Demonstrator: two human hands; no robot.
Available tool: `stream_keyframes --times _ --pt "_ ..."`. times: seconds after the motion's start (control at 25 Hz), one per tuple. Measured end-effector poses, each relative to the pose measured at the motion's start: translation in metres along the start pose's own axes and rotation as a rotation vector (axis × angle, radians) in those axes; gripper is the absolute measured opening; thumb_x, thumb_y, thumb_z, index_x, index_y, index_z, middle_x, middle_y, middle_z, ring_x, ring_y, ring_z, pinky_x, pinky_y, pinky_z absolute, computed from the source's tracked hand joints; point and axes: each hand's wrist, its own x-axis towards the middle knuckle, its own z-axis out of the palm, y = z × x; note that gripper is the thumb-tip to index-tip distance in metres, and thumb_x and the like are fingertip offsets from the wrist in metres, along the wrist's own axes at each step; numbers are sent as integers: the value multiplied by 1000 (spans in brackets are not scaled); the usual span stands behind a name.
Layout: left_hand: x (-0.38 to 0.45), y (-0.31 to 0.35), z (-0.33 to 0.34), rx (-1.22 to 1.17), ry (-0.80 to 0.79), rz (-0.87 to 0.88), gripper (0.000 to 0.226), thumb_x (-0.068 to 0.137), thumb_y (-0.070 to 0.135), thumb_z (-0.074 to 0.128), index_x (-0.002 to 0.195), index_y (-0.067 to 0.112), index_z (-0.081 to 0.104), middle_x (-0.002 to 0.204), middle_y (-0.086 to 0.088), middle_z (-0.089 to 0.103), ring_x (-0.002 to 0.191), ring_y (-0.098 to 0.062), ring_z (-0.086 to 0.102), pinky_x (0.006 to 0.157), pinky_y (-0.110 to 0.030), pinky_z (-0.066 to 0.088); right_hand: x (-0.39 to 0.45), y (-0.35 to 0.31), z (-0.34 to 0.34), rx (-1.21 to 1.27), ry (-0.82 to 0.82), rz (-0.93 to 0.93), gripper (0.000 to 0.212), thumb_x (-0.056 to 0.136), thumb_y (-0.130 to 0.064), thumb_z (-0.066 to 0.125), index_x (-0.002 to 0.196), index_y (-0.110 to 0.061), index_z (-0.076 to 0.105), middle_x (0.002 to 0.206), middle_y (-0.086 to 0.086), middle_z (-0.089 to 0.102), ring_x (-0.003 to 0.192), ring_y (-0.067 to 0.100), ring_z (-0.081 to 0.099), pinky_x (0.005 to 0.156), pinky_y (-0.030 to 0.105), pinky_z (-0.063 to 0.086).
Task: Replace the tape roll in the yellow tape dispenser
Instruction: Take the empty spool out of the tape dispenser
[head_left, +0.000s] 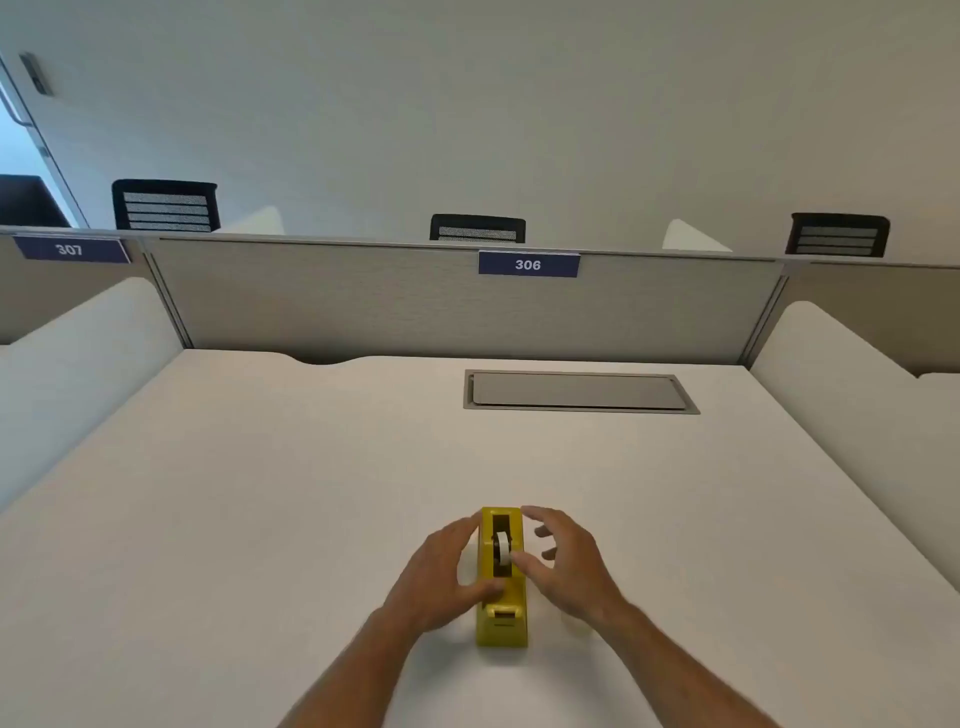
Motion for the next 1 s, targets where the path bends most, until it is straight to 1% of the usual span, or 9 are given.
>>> stream_keyframes --times 0.04,0.12,0.2,0.28,0.36,0.52,0.64,0.76,1.0 --pt "-2 1 1 -32 1 12 98 71 77 61 153 43 19 161 13 33 146 -12 33 117 -34 32 0 -3 1 15 -20 -12 58 80 -43 74 133 -38 52 129 -20 54 108 5 58 75 11 51" --pt "-2 2 4 -53 6 -5 97 73 73 63 154 40 21 161 13 34 145 -11 34 119 -35 33 2 -8 4 -11 -67 -7 58 79 -36 75 133 -36 54 127 -20 52 115 7 56 84 16 53" --pt "-2 3 8 -80 8 -7 95 74 71 64 154 40 21 160 14 34 145 -10 34 119 -36 34 2 -11 7 -68 -102 -20 59 79 -31 74 135 -32 55 131 -14 50 121 8 54 96 28 54" --pt "-2 6 8 -87 5 -7 94 75 69 65 154 40 23 160 13 35 145 -10 35 119 -38 34 4 -14 6 -124 -120 -30 61 80 -31 73 138 -30 54 135 -9 46 121 11 53 102 32 52" --pt "-1 7 8 -91 -1 -6 94 73 68 66 153 39 25 160 12 35 145 -9 35 119 -38 34 6 -15 5 -174 -151 -33 60 81 -33 72 138 -30 54 134 -8 44 118 12 54 101 29 52" --pt "3 9 8 -89 -4 -30 99 69 69 69 154 40 25 163 11 29 147 -10 31 121 -35 32 9 -16 7 -229 -127 -52 52 81 -36 71 132 -29 61 129 -8 46 107 10 58 89 17 49" --pt "5 10 9 -101 2 -42 105 65 70 70 154 39 23 165 12 24 149 -11 28 120 -34 31 12 -15 7 -216 -114 -38 48 81 -38 73 127 -27 64 126 -8 48 106 10 59 91 21 53" --pt "9 11 9 -107 -5 -52 107 64 65 74 154 38 23 166 12 21 150 -12 26 121 -37 32 16 -16 7 -237 -100 -54 46 80 -40 74 122 -26 65 121 -9 52 102 9 59 88 21 55" --pt "11 11 7 -127 2 -62 109 61 56 82 154 36 28 165 12 24 149 -12 28 121 -38 33 20 -17 6 -324 -87 -125 42 78 -40 71 118 -28 60 116 -10 62 102 9 57 84 25 55"
